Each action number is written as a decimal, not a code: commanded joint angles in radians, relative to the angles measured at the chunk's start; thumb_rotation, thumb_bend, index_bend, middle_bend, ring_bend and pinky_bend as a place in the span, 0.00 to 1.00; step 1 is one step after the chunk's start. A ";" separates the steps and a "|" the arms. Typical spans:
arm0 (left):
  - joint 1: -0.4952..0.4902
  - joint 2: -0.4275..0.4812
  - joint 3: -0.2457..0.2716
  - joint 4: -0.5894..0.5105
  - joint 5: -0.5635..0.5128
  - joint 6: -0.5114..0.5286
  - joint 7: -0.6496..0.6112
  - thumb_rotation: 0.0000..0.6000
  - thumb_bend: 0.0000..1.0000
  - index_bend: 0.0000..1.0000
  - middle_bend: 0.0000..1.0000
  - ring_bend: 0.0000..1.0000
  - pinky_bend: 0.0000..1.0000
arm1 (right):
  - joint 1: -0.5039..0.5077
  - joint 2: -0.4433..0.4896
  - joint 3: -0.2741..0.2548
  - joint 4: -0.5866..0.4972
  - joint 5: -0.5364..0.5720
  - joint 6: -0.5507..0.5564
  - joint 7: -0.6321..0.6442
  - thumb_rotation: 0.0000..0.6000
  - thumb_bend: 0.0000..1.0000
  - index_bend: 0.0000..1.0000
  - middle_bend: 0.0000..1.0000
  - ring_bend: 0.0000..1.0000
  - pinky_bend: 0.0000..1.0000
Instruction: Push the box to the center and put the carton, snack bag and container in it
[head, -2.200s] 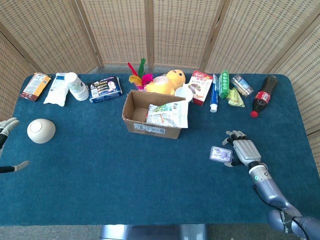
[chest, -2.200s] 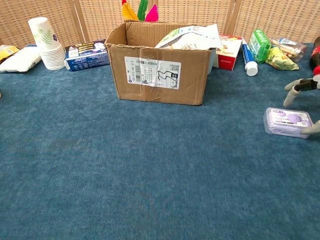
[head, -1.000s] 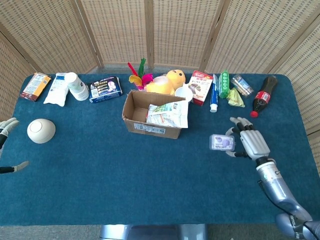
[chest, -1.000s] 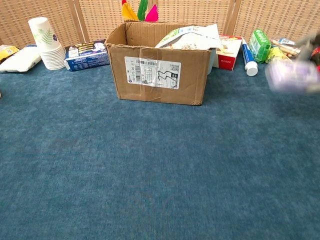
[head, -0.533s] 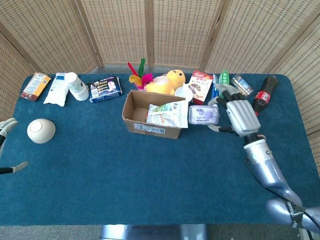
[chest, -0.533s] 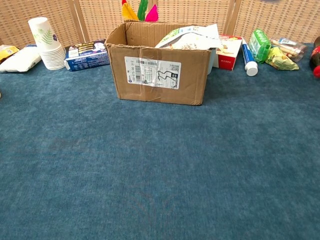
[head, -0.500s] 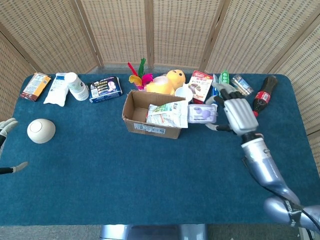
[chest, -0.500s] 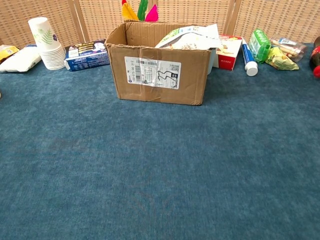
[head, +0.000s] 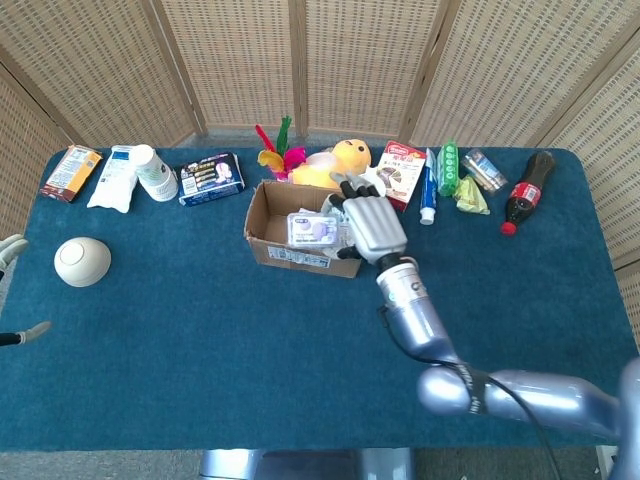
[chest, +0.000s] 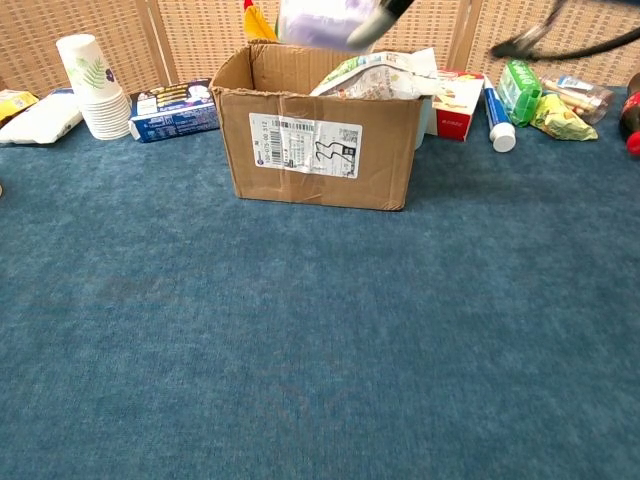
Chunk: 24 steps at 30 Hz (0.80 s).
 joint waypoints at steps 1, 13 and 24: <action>-0.005 -0.001 -0.001 0.009 -0.010 -0.015 -0.007 1.00 0.16 0.00 0.00 0.00 0.07 | 0.070 -0.103 0.005 0.110 0.050 0.044 -0.055 1.00 0.42 0.52 0.00 0.00 0.16; -0.016 -0.005 -0.009 0.025 -0.032 -0.042 -0.018 1.00 0.16 0.00 0.00 0.00 0.07 | 0.105 -0.178 0.038 0.227 0.120 0.059 -0.067 1.00 0.02 0.00 0.00 0.00 0.16; -0.005 -0.003 -0.006 0.016 -0.013 -0.016 -0.012 1.00 0.16 0.00 0.00 0.00 0.07 | 0.022 -0.034 0.066 0.045 0.039 0.085 0.005 1.00 0.00 0.00 0.00 0.00 0.15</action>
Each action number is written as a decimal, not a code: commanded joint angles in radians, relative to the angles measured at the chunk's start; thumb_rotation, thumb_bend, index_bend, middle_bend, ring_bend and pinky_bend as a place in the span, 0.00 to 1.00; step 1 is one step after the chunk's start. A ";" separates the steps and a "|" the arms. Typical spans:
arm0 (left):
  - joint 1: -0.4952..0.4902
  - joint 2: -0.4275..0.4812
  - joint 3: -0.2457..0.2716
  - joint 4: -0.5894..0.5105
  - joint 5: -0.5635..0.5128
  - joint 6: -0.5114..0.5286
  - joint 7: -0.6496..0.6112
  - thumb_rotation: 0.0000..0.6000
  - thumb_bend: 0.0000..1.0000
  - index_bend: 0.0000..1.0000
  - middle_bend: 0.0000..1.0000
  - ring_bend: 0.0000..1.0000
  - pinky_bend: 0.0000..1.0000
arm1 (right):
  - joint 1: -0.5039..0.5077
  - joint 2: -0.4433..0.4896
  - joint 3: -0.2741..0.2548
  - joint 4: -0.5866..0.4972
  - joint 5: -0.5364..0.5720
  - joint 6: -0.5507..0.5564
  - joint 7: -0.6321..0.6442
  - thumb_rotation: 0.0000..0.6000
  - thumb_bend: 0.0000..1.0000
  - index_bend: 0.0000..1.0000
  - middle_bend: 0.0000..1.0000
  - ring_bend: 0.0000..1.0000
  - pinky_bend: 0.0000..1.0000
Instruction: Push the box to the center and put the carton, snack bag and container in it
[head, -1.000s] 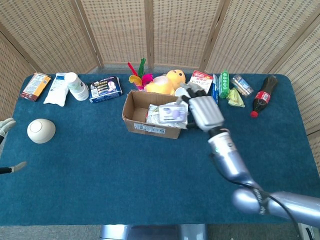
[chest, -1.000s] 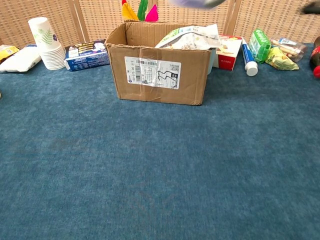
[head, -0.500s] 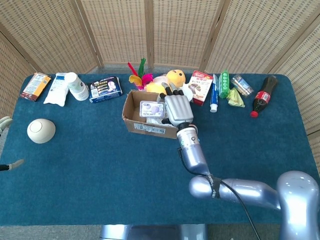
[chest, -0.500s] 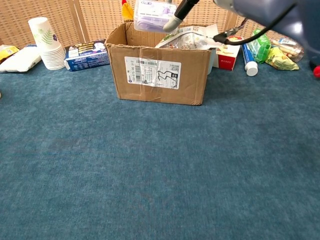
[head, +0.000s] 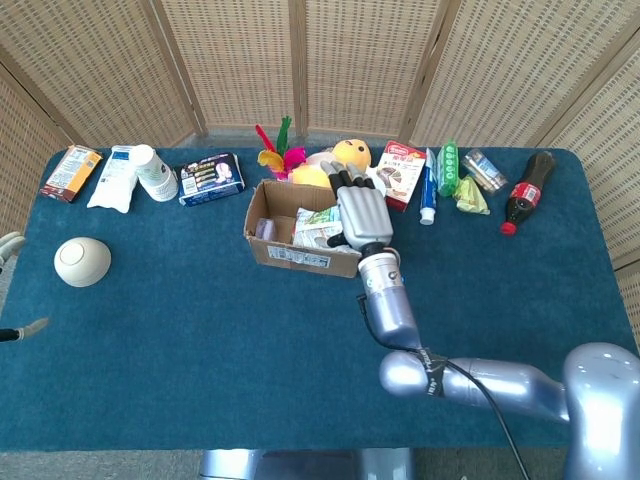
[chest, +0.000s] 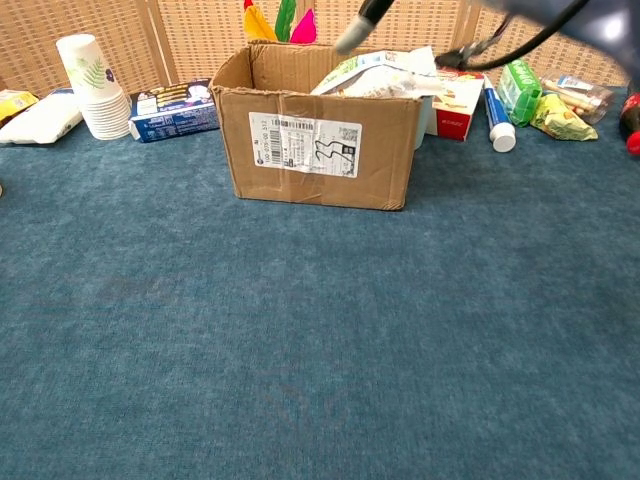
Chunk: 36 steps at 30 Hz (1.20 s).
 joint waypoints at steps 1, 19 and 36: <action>0.003 0.000 0.001 -0.002 0.004 0.006 0.002 1.00 0.16 0.00 0.00 0.00 0.07 | -0.061 0.085 0.002 -0.081 -0.092 0.012 0.060 1.00 0.00 0.00 0.00 0.00 0.15; 0.018 -0.007 0.014 -0.045 0.035 0.040 0.082 1.00 0.16 0.00 0.00 0.00 0.07 | -0.519 0.397 -0.230 -0.114 -0.767 0.147 0.648 1.00 0.00 0.13 0.04 0.00 0.24; 0.085 -0.105 0.025 -0.017 0.050 0.159 0.218 1.00 0.16 0.00 0.00 0.00 0.07 | -0.852 0.390 -0.467 0.049 -0.897 0.366 0.572 1.00 0.00 0.14 0.00 0.00 0.08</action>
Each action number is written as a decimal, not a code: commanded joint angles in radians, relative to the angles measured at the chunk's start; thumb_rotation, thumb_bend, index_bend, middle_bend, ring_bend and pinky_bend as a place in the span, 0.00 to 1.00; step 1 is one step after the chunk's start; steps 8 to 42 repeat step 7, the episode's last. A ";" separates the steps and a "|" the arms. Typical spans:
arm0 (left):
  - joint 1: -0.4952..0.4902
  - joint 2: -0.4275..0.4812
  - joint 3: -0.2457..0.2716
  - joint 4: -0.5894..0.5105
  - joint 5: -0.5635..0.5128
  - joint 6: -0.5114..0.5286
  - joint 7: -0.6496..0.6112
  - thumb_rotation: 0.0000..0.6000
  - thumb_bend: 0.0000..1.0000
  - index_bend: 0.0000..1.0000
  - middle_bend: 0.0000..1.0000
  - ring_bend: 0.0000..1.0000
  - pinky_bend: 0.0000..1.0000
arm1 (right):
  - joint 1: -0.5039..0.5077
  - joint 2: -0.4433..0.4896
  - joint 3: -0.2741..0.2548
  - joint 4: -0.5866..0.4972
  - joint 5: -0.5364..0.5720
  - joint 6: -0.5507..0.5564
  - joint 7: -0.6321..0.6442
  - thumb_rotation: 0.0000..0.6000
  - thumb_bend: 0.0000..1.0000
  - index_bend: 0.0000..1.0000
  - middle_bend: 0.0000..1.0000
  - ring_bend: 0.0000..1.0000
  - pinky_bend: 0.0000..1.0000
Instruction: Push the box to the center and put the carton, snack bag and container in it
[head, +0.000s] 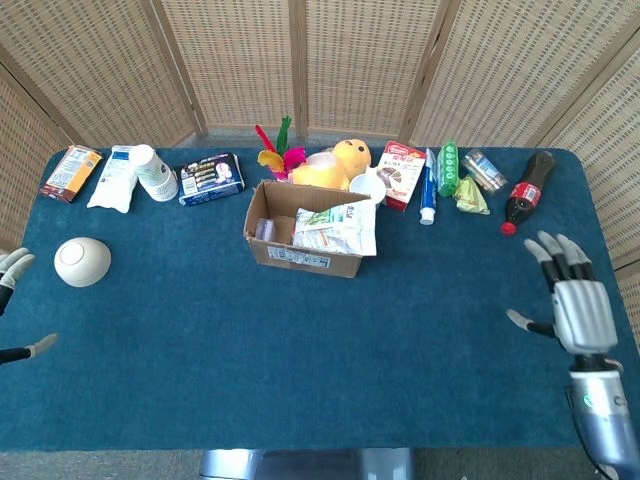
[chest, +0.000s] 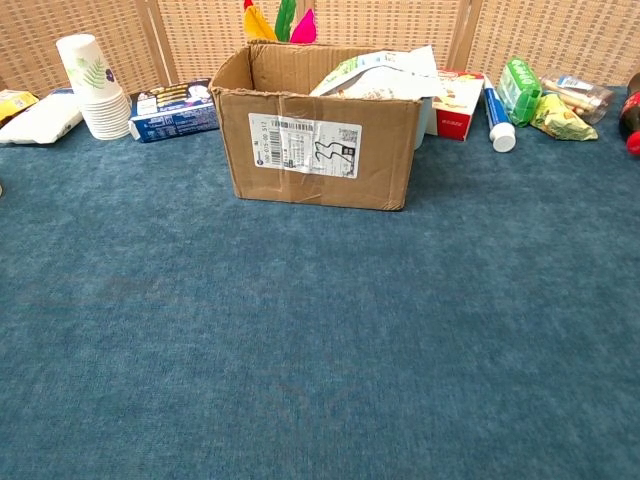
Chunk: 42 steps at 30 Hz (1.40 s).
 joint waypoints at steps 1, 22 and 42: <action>0.014 -0.025 0.004 0.030 -0.003 0.012 0.009 1.00 0.16 0.00 0.00 0.00 0.07 | -0.047 -0.017 -0.020 0.022 -0.022 0.048 -0.007 1.00 0.00 0.14 0.00 0.00 0.07; 0.023 -0.036 0.003 0.047 0.005 0.030 0.015 1.00 0.16 0.00 0.00 0.00 0.06 | -0.083 -0.022 -0.020 0.007 -0.073 0.093 -0.013 1.00 0.00 0.14 0.00 0.00 0.04; 0.023 -0.036 0.003 0.047 0.005 0.030 0.015 1.00 0.16 0.00 0.00 0.00 0.06 | -0.083 -0.022 -0.020 0.007 -0.073 0.093 -0.013 1.00 0.00 0.14 0.00 0.00 0.04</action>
